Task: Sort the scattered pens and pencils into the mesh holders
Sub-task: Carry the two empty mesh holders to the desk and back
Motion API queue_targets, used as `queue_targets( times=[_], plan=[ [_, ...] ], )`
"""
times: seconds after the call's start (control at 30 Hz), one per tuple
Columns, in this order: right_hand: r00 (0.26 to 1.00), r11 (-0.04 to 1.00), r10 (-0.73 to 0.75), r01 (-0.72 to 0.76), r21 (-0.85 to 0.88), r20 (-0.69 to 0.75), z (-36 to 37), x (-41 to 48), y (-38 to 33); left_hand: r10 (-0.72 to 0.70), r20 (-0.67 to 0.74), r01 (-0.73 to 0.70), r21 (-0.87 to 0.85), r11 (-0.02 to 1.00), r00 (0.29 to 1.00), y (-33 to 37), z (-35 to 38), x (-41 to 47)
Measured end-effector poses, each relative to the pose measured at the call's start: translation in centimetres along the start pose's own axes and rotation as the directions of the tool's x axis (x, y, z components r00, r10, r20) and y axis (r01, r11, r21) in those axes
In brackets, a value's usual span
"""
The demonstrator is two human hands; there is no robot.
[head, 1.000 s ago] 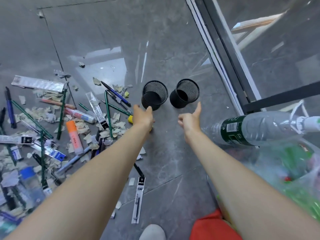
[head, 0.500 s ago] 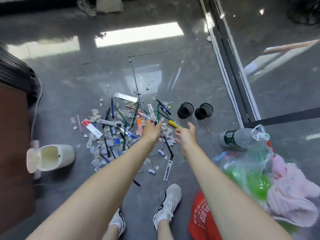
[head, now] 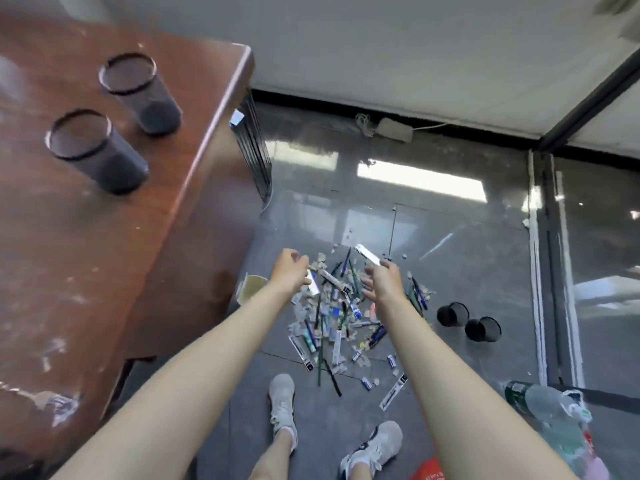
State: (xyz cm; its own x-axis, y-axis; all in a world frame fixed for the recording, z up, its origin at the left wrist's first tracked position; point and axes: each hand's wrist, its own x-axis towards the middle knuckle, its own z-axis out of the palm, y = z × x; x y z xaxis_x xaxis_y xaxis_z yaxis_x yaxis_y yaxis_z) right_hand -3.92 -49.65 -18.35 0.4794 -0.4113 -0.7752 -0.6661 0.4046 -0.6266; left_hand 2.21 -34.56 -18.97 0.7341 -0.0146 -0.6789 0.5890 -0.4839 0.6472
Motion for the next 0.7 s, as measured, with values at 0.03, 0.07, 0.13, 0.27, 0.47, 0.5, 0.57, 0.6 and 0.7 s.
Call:
queue_targets(
  times=[0.03,0.07,0.13,0.27,0.47,0.5,0.57,0.6,0.7],
  plan=[
    [1.0,1.0,-0.013,0.013,-0.001,0.013,1.8,-1.5,-1.0,0.026,-0.038,-0.026,0.022,0.999,0.999,0.5,-2.8,-0.6],
    [0.999,0.999,-0.032,0.033,-0.013,0.033,4.1,-3.1,-2.4,0.049,-0.08,-0.045,0.049,0.998,0.996,1.1,-6.0,-1.2],
    [0.996,0.998,-0.059,0.061,-0.023,0.072,7.8,-5.8,-4.4,0.101,-0.15,-0.084,0.113,0.99,0.983,1.5,-10.8,-2.2],
    [0.971,0.987,-0.121,0.14,-0.079,0.208,16.2,-11.4,-7.6,0.146,-0.281,-0.115,0.124,0.986,0.949,1.6,-19.3,-4.2],
    [0.884,0.911,-0.274,0.365,-0.192,0.379,23.9,-14.7,-11.4,0.066,-0.456,-0.092,-0.035,0.995,0.887,3.9,-27.6,-4.2],
    [0.872,0.885,-0.306,0.409,-0.225,0.381,24.6,-14.7,-12.1,0.068,-0.484,-0.076,0.004,0.997,0.872,4.4,-28.9,-3.7],
    [0.852,0.833,-0.356,0.476,-0.282,0.385,25.1,-14.3,-13.3,0.107,-0.47,-0.044,0.143,0.989,0.876,5.5,-30.5,-2.7],
    [0.844,0.809,-0.371,0.499,-0.311,0.388,25.1,-13.9,-13.8,0.101,-0.442,-0.03,0.164,0.986,0.891,5.9,-30.9,-2.2],
    [0.846,0.759,-0.386,0.518,-0.394,0.368,25.0,-12.5,-15.4,0.036,-0.437,0.012,0.107,0.994,0.899,7.3,-31.0,-0.7]
  ],
)
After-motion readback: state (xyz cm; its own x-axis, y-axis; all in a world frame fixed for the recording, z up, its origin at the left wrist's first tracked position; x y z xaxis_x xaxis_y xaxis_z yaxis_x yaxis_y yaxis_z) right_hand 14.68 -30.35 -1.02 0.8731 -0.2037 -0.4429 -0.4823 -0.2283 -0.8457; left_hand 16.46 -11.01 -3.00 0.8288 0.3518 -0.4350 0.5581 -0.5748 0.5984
